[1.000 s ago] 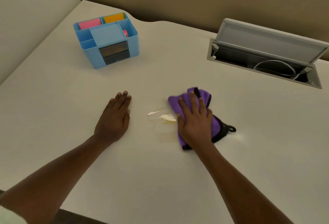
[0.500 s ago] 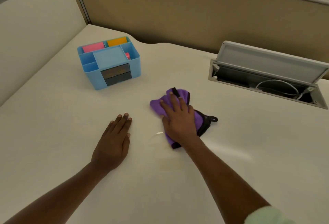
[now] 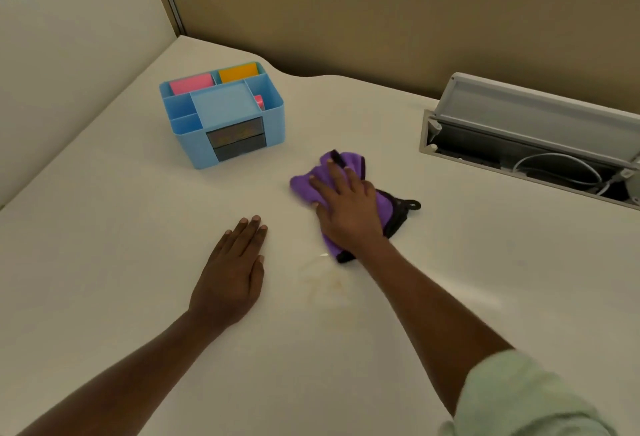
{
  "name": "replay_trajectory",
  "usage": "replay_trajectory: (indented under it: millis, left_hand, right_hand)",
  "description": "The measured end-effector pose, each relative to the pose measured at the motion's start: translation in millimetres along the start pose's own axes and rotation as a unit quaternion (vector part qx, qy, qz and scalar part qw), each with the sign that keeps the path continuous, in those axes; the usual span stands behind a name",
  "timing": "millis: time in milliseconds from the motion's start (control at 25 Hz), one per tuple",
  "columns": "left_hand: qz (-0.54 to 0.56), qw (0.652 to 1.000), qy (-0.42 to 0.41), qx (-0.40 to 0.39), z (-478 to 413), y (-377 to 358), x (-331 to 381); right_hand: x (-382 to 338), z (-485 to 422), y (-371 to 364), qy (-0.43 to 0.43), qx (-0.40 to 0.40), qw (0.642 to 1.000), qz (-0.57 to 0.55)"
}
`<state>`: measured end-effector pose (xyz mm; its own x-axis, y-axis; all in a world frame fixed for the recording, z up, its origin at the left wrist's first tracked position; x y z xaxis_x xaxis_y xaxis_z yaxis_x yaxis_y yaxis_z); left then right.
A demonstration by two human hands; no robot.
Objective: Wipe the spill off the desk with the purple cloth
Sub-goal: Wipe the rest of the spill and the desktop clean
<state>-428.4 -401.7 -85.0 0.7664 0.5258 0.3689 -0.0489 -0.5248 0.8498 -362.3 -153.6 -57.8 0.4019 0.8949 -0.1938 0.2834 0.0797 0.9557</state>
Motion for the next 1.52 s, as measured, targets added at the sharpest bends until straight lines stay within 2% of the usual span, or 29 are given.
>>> replay_trajectory:
  millis: [80, 160, 240, 320, 400, 480, 560, 640, 760, 840, 880, 1000, 1080, 1160, 1240, 1320, 1360, 1440, 1520]
  left_hand:
    - [-0.002, 1.000, 0.001, -0.001, 0.1, 0.5, 0.4]
    - [-0.006, 1.000, -0.002, 0.009, -2.8, -1.3, 0.1]
    - [-0.016, 1.000, -0.007, 0.015, -2.4, -2.0, 0.2]
    - [-0.024, 1.000, -0.009, 0.011, 0.1, -1.5, 0.3]
    - [-0.027, 1.000, -0.011, 0.004, -0.2, 0.5, -0.4]
    - [-0.028, 1.000, -0.010, 0.010, -0.1, 2.9, 3.1]
    - [-0.032, 0.999, 0.000, 0.026, 5.9, 6.8, 6.4]
    - [-0.038, 0.998, 0.008, 0.040, 18.8, 11.8, 5.5]
    - [-0.040, 0.998, 0.024, 0.046, 38.5, 16.4, 4.1]
    - [-0.038, 0.997, 0.037, 0.050, 37.2, 17.5, 4.0]
    - [-0.038, 0.997, 0.042, 0.047, 36.7, 17.1, 5.0]
    - [-0.039, 0.998, 0.034, 0.047, 37.1, 17.3, 4.8]
    - [-0.042, 0.997, 0.022, 0.054, 38.5, 17.3, 2.1]
    - [-0.046, 0.997, 0.022, 0.063, 38.1, 15.3, 2.8]
    - [-0.047, 0.997, 0.028, 0.058, 37.6, 13.7, 3.7]
    - [-0.050, 0.997, 0.029, 0.053, 37.8, 14.8, 4.4]
    - [-0.051, 0.997, 0.029, 0.051, 37.7, 15.6, 4.6]
    - [-0.047, 0.997, 0.031, 0.044, 37.7, 18.8, 4.8]
    - [-0.040, 0.998, 0.032, 0.039, 38.2, 20.5, 6.2]
  right_hand:
    - [11.3, 72.8, 5.1, 0.088, -0.005, 0.996, -0.022]
    - [54.7, 88.4, 24.6, 0.088, 0.021, 0.996, -0.024]
    - [80.7, 56.1, 35.0, -0.020, 0.018, 0.999, 0.018]
    - [56.3, 20.1, 29.6, -0.111, 0.020, 0.993, 0.024]
    - [-0.9, 25.9, 16.9, -0.081, 0.013, 0.997, 0.005]
    - [-35.7, 81.4, 10.2, -0.013, -0.003, 1.000, -0.016]
    - [-26.3, 148.3, 18.2, 0.017, -0.001, 1.000, -0.023]
    - [8.3, 172.5, 38.5, 0.013, 0.013, 1.000, -0.010]
    - [56.7, 128.9, 47.9, -0.096, 0.015, 0.995, 0.035]
    - [36.6, 88.1, 39.1, -0.175, 0.031, 0.983, 0.034]
    - [11.3, 79.4, 33.2, -0.179, 0.028, 0.983, 0.030]
    - [-56.8, 126.2, 12.5, -0.047, 0.013, 0.999, -0.005]
    - [-51.4, 181.0, 13.2, 0.019, 0.011, 1.000, -0.014]
    - [-15.9, 189.9, 24.9, 0.021, 0.025, 0.999, -0.010]
    - [10.1, 149.7, 28.4, -0.049, 0.038, 0.998, 0.025]
    - [-2.0, 90.4, 26.9, -0.133, 0.039, 0.990, 0.030]
    - [-21.6, 71.8, 24.2, -0.145, 0.023, 0.989, 0.021]
    - [-63.1, 81.3, 15.5, -0.090, 0.009, 0.996, 0.000]
    - [-77.9, 143.8, 9.0, -0.008, 0.009, 1.000, -0.021]
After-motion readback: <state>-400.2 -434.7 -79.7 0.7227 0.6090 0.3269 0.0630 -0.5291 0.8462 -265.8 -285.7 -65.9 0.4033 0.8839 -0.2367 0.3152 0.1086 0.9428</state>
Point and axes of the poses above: each hand's wrist, its own z-axis away from the middle knuckle, its own y-axis out of the back of the hand, x = y × z, the point moved 1 cm from there along -z, towards the middle knuckle, and after that the axes turned 13 degrees about x, right-handed, at the moved point
